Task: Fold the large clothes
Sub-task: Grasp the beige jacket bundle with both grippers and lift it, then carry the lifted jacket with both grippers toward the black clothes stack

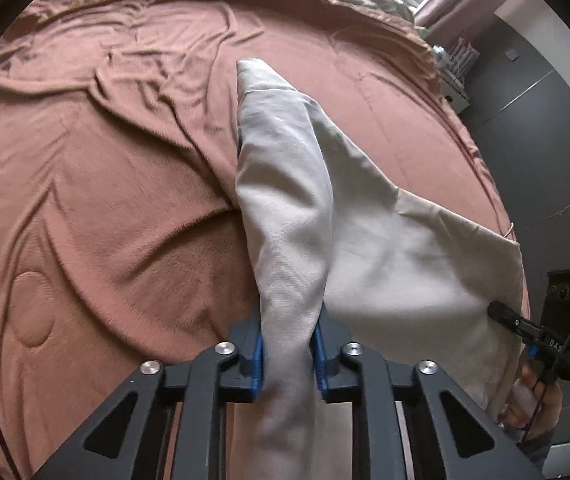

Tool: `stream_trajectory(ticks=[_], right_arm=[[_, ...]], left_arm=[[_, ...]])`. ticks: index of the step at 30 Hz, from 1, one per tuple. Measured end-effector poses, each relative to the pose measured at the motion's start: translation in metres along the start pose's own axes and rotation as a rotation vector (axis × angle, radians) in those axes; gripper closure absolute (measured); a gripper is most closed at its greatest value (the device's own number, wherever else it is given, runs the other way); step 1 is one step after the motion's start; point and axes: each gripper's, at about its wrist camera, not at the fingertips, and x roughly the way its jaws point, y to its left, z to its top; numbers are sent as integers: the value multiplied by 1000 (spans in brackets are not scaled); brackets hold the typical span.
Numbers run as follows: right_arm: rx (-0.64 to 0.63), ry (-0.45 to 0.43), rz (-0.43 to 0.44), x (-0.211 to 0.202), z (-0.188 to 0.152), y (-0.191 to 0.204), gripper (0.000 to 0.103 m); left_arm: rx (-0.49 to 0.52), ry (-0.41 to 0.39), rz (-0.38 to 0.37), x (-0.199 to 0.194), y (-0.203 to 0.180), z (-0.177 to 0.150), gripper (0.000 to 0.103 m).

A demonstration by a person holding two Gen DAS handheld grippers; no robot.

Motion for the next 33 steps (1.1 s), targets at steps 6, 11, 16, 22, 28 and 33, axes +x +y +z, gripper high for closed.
stream_trajectory(ticks=[6, 11, 16, 22, 28, 33], right_arm=[[-47, -61, 19, -25, -22, 26, 87], [-102, -104, 21, -54, -46, 46, 87], [-150, -154, 27, -79, -75, 73, 87], [-190, -200, 54, -109, -108, 99, 87], [-260, -238, 72, -138, -136, 131, 88], [-312, -261, 92, -150, -149, 159, 88]], left_arm=[[40, -79, -14, -50, -11, -17, 90], [57, -158, -40, -92, -23, -36, 92], [84, -231, -77, -137, -30, -62, 93], [76, -294, -89, -180, -30, -92, 94], [58, -369, -105, -224, -23, -116, 94], [54, -438, -111, -266, -14, -129, 94]])
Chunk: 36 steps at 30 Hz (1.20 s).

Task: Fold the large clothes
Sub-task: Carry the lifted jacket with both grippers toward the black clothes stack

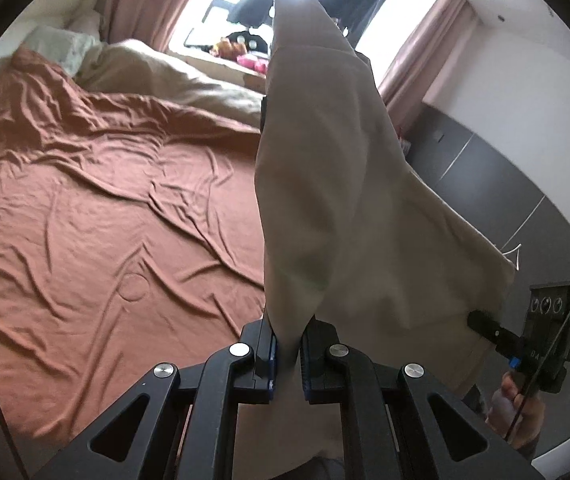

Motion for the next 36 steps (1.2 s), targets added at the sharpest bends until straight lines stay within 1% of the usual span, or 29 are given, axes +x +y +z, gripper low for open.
stream_trajectory(ticks=[3, 7, 11, 16, 22, 25, 31, 36], right_arm=[[-28, -11, 21, -3, 0, 21, 88], [-48, -12, 58, 5, 2, 41, 88], [-76, -7, 112, 17, 4, 68, 88], [-124, 13, 150, 41, 7, 103, 88], [-189, 56, 176, 85, 5, 145, 88], [-201, 81, 189, 109, 5, 161, 88], [-235, 127, 249, 161, 8, 195, 88], [-261, 157, 298, 201, 9, 219, 88]], left_arm=[[7, -37, 9, -28, 3, 3, 94], [14, -86, 29, -69, 11, 5, 94], [-1, -140, 49, -110, 30, 8, 94], [-36, -207, 84, -161, 64, 8, 95], [-54, -244, 177, -202, 105, 3, 95], [-82, -270, 190, -223, 129, -3, 95], [-134, -313, 233, -262, 187, -8, 95], [-147, -354, 301, -293, 230, -4, 95]])
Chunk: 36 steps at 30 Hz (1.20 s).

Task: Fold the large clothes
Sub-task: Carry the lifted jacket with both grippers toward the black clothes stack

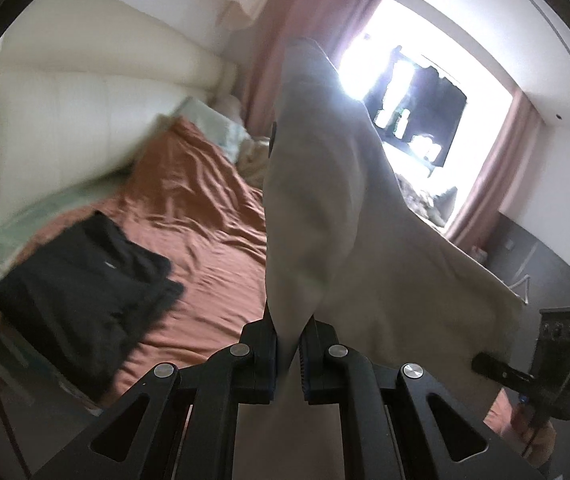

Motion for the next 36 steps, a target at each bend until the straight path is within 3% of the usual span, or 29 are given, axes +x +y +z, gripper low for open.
stream_trajectory(ticks=[12, 20, 27, 31, 36], right_arm=[[-63, 65, 153, 119, 61, 54, 88], [-88, 123, 269, 209, 98, 100, 88], [-59, 198, 352, 286, 110, 107, 88], [18, 235, 373, 330, 112, 76, 88], [100, 263, 331, 365, 104, 31, 88]], left_arm=[[3, -99, 159, -38, 105, 87, 95], [-20, -151, 326, -57, 175, 138, 95], [-32, -142, 428, -31, 220, 167, 95], [-50, -111, 454, 3, 244, 170, 95], [-42, -15, 476, 74, 263, 162, 95]])
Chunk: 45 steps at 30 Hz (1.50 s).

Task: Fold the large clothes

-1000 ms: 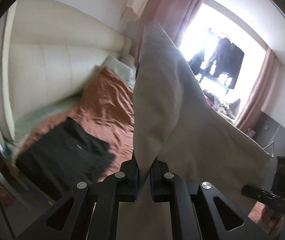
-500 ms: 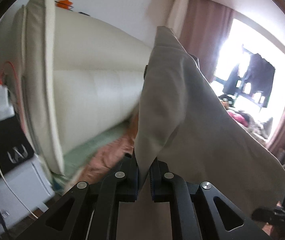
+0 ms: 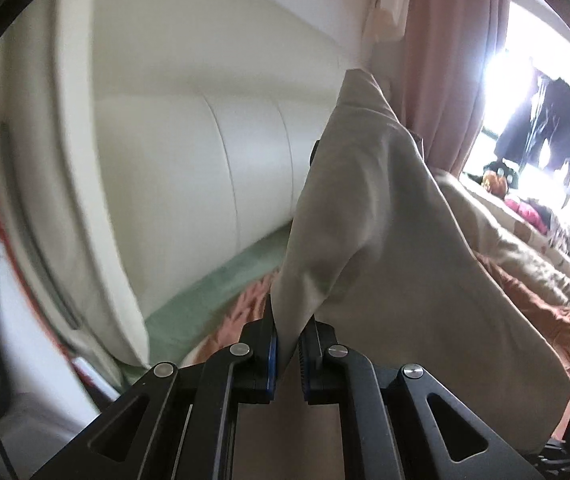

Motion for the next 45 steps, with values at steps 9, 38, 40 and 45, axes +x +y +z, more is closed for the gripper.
stream_trajectory(ticks=[9, 38, 40, 45], right_arm=[[97, -1, -68, 16, 5, -69, 88], [284, -77, -497, -5, -39, -127, 39], [267, -81, -491, -11, -40, -120, 39], [218, -66, -461, -24, -46, -103, 39]], left_arm=[[52, 96, 21, 77, -23, -7, 92], [8, 245, 239, 53, 55, -161, 45], [4, 241, 236, 46, 55, -165, 45], [-8, 225, 195, 19, 42, -171, 45]])
